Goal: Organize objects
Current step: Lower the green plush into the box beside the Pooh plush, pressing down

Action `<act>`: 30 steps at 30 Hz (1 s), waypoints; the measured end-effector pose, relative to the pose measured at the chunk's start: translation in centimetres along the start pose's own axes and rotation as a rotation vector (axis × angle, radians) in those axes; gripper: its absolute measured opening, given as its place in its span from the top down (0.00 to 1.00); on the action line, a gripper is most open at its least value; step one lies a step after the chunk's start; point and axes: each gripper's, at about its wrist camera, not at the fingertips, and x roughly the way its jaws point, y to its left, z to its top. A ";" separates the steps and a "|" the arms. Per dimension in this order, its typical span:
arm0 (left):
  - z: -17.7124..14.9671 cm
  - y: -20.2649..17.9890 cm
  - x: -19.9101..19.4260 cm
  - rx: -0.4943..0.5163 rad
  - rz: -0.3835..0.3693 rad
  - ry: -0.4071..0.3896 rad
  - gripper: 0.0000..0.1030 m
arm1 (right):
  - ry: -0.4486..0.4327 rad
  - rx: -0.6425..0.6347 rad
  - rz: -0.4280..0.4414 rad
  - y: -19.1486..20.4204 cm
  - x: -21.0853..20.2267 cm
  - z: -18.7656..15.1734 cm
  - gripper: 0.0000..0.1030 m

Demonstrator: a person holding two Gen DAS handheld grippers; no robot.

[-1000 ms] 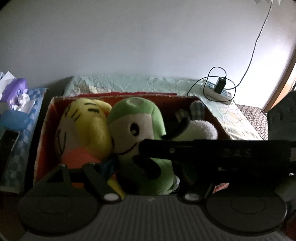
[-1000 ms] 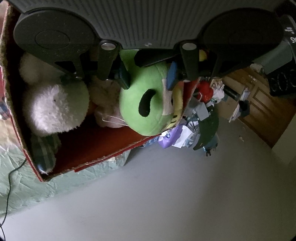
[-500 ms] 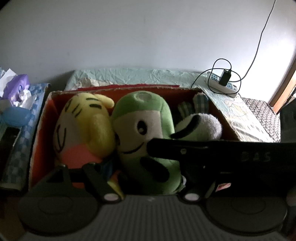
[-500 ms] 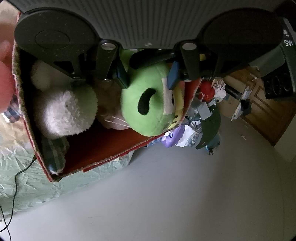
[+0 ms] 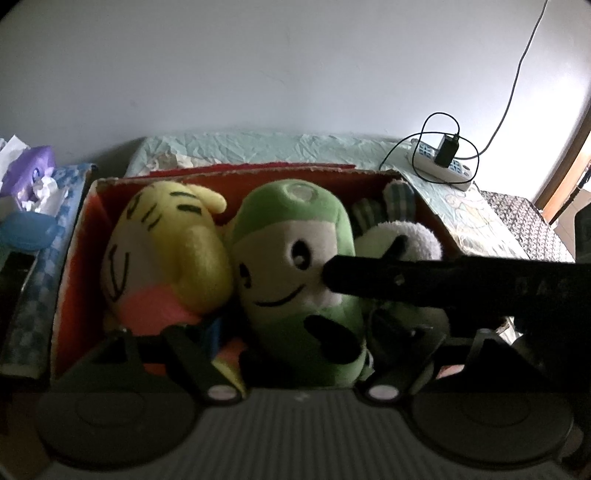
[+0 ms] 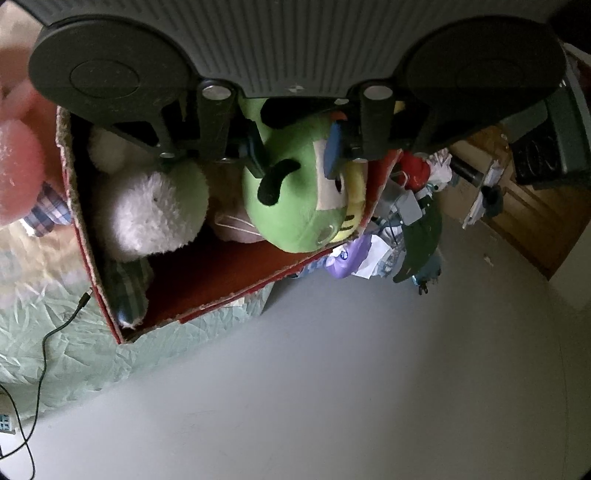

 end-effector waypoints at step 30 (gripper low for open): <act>-0.3 -0.3 0.5 0.022 0.008 0.005 0.15 | -0.002 0.010 -0.004 -0.3 -0.5 -0.6 0.62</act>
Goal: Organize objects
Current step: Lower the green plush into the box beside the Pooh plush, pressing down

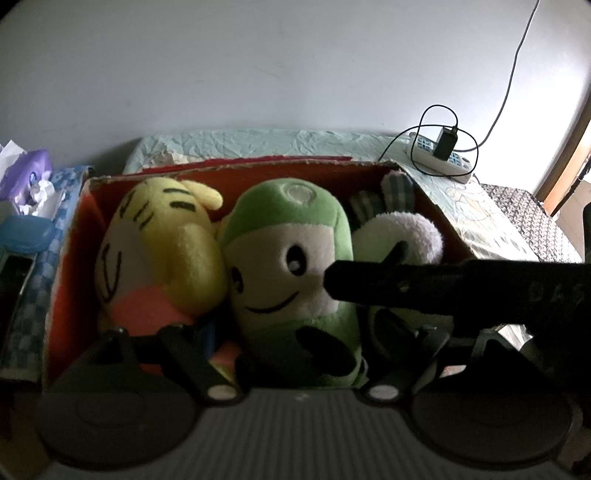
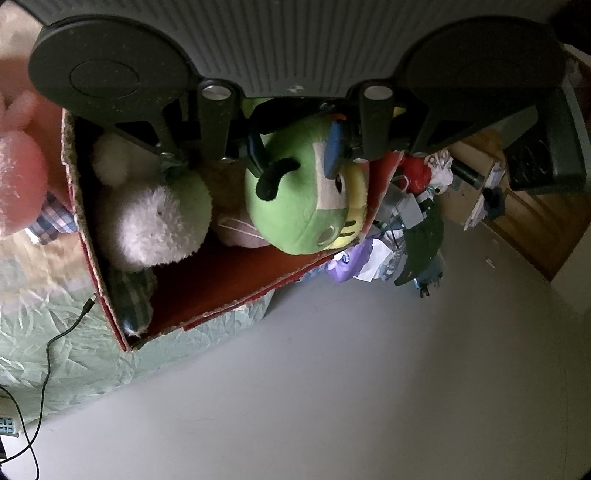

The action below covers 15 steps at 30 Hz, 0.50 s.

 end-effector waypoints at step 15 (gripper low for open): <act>0.3 -0.3 -0.9 -0.014 -0.018 -0.017 0.15 | -0.026 0.002 -0.020 -0.3 -1.6 -0.1 0.62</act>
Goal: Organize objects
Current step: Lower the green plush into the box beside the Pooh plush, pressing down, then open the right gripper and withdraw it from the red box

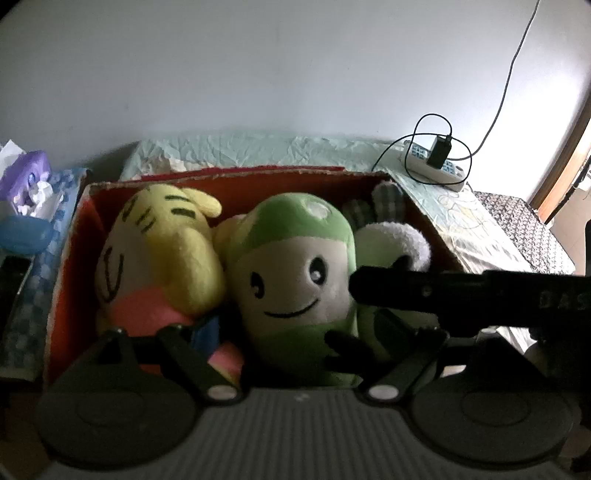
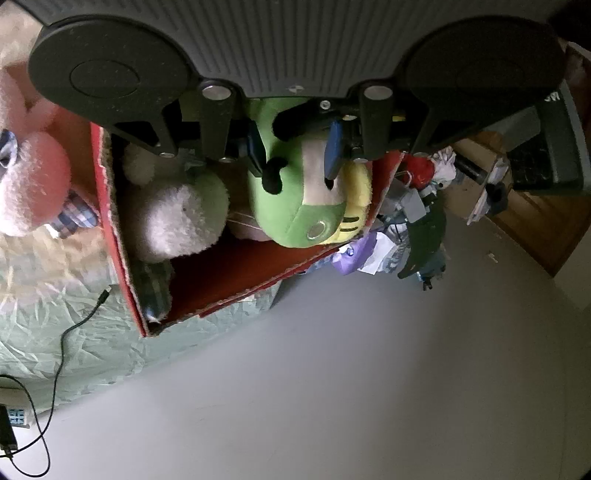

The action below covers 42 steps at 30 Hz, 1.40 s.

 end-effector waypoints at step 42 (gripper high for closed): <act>-0.3 -11.5 -5.0 0.094 -0.114 -0.075 0.18 | -0.151 0.111 0.001 -6.9 -11.4 -1.3 0.62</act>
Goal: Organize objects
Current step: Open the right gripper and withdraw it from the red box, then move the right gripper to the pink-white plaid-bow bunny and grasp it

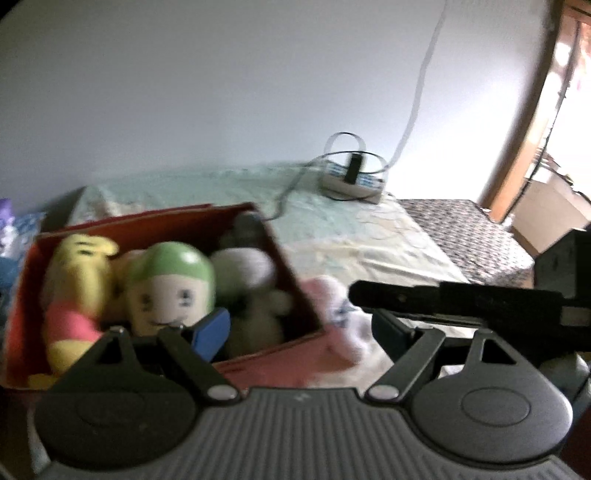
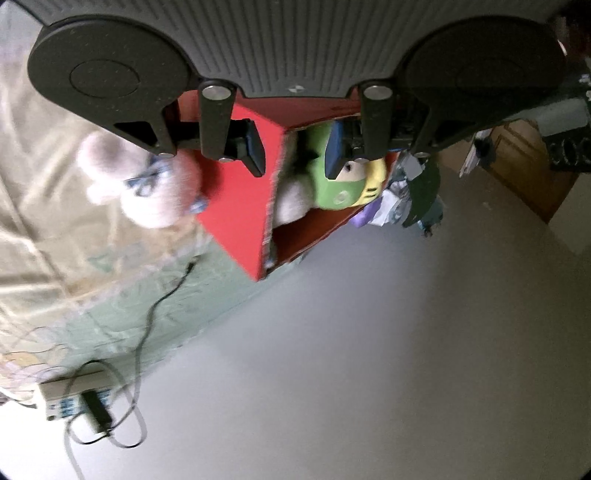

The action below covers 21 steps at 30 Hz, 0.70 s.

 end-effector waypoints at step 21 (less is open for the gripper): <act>-4.8 -7.0 10.0 0.012 -0.141 0.248 0.18 | 0.131 -0.040 -0.233 -10.6 1.1 0.6 0.58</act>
